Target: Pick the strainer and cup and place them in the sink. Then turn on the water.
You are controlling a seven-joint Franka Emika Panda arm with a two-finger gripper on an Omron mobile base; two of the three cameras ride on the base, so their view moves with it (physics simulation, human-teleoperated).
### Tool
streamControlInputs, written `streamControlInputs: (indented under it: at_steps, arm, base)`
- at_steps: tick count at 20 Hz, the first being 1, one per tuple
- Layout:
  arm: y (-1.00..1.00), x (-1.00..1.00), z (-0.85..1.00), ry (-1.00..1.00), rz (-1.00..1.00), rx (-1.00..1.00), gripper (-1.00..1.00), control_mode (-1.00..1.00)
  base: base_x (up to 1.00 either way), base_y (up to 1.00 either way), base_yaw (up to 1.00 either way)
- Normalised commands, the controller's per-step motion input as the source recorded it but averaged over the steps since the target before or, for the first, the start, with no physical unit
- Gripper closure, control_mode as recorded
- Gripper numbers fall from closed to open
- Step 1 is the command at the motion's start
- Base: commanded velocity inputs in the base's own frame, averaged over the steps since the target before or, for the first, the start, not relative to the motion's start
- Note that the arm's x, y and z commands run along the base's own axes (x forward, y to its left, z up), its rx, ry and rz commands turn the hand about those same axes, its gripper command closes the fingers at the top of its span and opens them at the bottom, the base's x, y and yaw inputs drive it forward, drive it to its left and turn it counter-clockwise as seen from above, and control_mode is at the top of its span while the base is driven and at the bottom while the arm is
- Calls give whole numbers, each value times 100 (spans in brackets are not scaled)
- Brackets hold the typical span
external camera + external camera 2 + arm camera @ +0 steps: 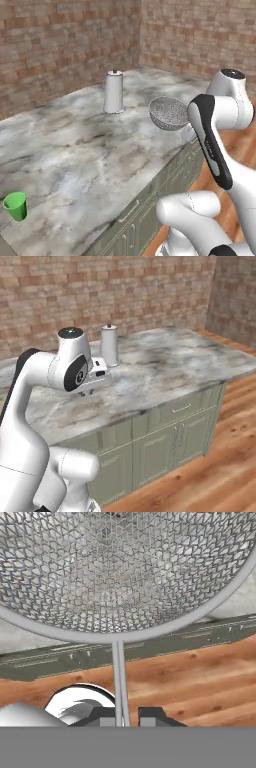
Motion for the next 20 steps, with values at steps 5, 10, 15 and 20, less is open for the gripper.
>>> streamControlInputs:
  at_steps: [5, 10, 15, 20]
  arm:
    - [0, 0, 0, 0, 0, 0, 100, 100]
    - [0, 0, 0, 0, 0, 0, 100, 100]
    - [0, 0, 0, 0, 0, 0, 100, 100]
    - [0, 0, 0, 0, 0, 0, 100, 100]
  base:
    - [-37, 0, -82]
    - [-36, -3, -81]
    - [-33, -5, -80]
    - [-29, -10, -76]
